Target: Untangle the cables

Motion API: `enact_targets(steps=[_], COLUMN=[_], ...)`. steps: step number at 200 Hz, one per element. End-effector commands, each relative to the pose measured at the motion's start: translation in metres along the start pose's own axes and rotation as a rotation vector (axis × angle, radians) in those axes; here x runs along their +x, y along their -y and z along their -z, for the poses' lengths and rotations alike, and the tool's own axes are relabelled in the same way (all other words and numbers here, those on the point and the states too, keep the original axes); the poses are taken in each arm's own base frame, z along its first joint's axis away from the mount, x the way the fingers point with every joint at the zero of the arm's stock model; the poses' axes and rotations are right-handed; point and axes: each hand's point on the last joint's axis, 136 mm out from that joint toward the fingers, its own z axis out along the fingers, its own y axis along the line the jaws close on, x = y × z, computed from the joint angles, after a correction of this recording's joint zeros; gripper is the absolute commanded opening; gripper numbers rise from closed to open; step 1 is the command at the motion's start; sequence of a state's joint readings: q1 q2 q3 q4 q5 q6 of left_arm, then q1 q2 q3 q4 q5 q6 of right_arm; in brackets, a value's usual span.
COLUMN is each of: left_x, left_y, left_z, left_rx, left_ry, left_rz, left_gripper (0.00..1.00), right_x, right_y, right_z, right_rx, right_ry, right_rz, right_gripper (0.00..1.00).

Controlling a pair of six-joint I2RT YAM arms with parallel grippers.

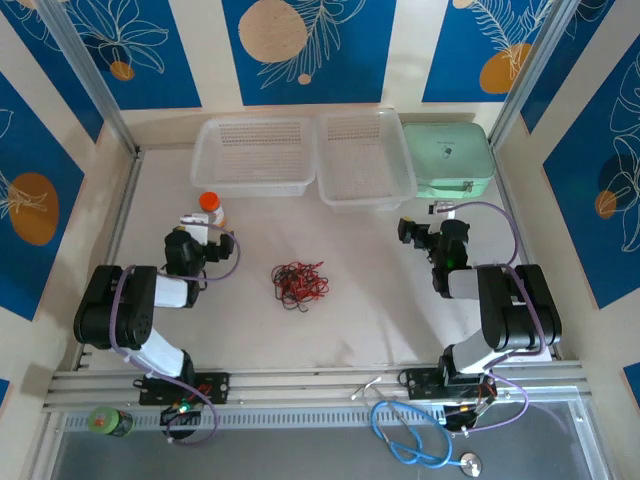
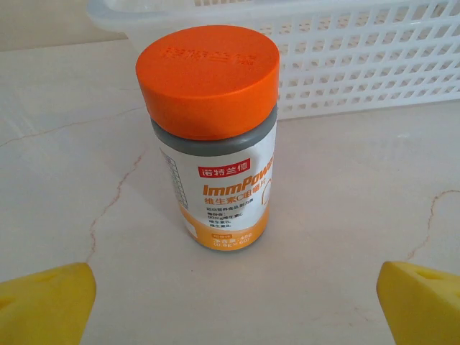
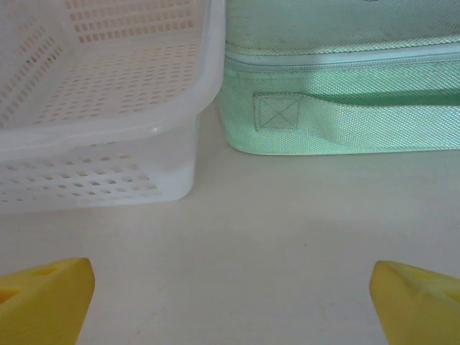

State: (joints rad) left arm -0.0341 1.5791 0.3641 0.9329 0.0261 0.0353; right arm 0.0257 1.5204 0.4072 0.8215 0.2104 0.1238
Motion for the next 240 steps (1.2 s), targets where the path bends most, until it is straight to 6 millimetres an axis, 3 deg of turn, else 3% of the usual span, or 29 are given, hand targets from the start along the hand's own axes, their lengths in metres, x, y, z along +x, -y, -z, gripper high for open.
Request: enact_targets(steps=[1,240], left_x=[-0.0122,-0.0127], left_y=[0.0049,0.0049], left_z=[-0.0004,-0.0007], left_rx=[0.023,0.023], left_ry=[0.032,0.031], left_rz=[-0.015,-0.013], left_gripper=[1.00,1.00], right_x=[-0.0009,-0.0002], right_y=[0.0030,0.0010], right_z=[0.0008,0.0002], right_rx=[0.008,0.002], right_ry=[0.008,0.003], right_rz=[-0.009,-0.003], right_gripper=[0.99,0.99])
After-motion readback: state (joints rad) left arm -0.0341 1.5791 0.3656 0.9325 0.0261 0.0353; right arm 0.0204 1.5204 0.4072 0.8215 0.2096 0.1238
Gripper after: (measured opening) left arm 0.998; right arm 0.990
